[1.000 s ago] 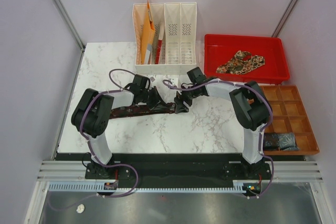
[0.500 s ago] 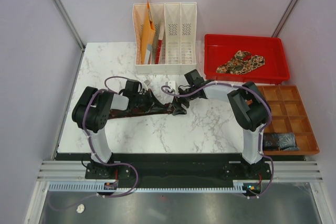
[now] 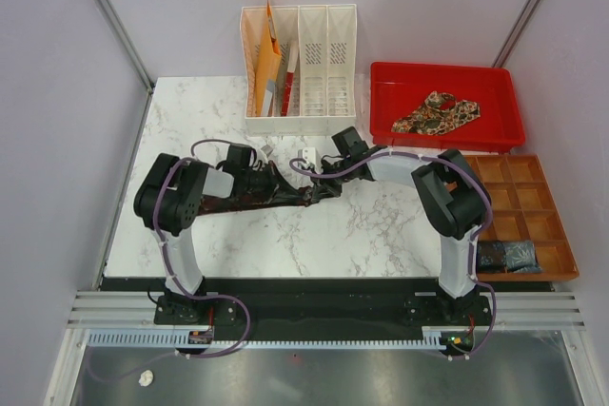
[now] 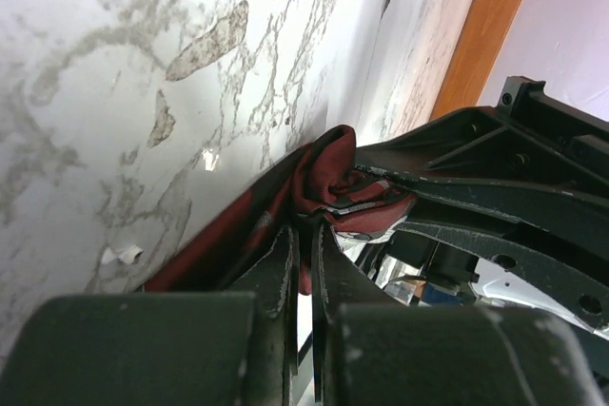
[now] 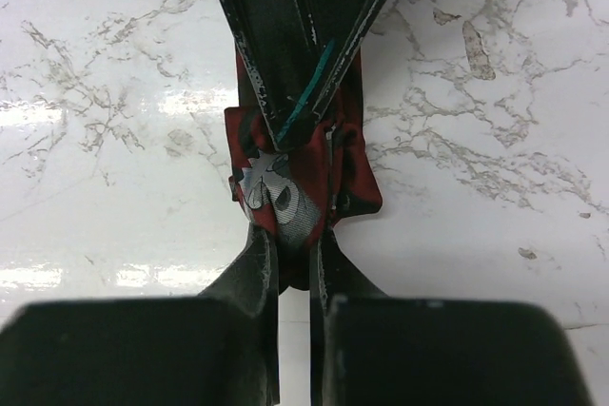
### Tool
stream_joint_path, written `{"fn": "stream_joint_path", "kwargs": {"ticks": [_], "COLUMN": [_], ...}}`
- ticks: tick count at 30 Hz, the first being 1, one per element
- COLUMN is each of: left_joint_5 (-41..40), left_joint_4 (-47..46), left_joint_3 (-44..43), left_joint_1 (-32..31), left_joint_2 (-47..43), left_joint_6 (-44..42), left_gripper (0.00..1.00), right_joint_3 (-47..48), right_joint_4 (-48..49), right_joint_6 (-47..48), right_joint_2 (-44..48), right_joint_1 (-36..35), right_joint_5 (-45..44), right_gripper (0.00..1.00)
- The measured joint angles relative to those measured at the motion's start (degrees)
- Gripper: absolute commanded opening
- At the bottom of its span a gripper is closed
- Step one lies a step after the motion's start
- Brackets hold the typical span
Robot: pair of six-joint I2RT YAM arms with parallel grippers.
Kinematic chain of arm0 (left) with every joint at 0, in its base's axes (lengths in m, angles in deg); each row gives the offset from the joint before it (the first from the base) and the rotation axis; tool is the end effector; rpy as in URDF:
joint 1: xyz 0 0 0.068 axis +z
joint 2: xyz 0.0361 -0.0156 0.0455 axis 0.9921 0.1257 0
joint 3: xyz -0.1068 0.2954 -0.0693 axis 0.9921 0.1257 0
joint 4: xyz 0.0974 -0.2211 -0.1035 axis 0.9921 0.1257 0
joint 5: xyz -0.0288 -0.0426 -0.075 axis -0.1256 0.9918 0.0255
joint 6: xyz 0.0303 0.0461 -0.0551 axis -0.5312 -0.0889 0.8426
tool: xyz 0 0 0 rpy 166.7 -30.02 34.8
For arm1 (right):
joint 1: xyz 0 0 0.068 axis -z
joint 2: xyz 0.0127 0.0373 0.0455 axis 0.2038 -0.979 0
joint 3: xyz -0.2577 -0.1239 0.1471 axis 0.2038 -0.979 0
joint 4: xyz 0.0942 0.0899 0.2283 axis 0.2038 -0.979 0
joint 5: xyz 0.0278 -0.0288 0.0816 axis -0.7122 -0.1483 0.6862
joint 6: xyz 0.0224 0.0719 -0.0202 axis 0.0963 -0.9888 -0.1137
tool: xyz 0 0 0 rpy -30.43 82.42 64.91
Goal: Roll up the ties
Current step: Roll the tie at the center of the board.
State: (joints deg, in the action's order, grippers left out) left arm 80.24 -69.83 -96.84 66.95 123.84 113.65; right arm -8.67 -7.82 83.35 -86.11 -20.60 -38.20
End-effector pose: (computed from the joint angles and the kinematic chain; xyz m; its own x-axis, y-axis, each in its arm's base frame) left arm 0.3435 -0.1487 0.1201 -0.9688 -0.2460 -0.0287 -0.1003 0.4959 -0.8625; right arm 0.3432 0.2712 0.1694 -0.0615 -0.6074 -0.7920 -0.9980 0.0243 0.0588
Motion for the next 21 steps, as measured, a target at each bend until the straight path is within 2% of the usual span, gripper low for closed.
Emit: {"fn": "stream_joint_path", "kwargs": {"ticks": [8,11,13,14,15,19,21], "left_joint_5": [-0.7,-2.01,-2.58,-2.8,-3.02,-3.37,-3.91], "left_joint_4": [4.55,6.99,8.04,8.72,9.35,9.77,9.46], "left_joint_3": [-5.33,-7.19,-7.87,-8.17,-8.41,-8.41,-7.74], "left_joint_1": [-4.17,-5.4,-5.81,-5.9,-5.92,-5.92,-5.92], "left_joint_2": [2.32,2.6,2.62,2.62,2.62,2.43,1.81], "left_joint_6": [0.61,0.63,0.61,0.59,0.59,0.61,0.63], "left_gripper": [0.02,0.02,0.02,0.02,0.02,0.04,0.14], "right_joint_3": [2.27,3.56,4.37,4.74,5.35,6.58,6.97], "right_joint_4": [-10.32,-13.35,-14.64,-15.19,-15.87,-17.29,-17.97], "right_joint_6": [2.67,3.04,3.04,2.99,2.82,2.43,2.91], "right_joint_2": [1.99,2.05,1.97,1.81,1.57,0.92,0.74], "right_joint_1": [0.13,0.09,-0.11,-0.26,-0.35,-0.57,-0.7], "right_joint_5": [-4.35,-6.16,-7.13,-7.41,-7.8,-8.44,-8.74], "right_gripper": [0.06,0.17,0.19,0.15,0.0,0.0,0.0]}}
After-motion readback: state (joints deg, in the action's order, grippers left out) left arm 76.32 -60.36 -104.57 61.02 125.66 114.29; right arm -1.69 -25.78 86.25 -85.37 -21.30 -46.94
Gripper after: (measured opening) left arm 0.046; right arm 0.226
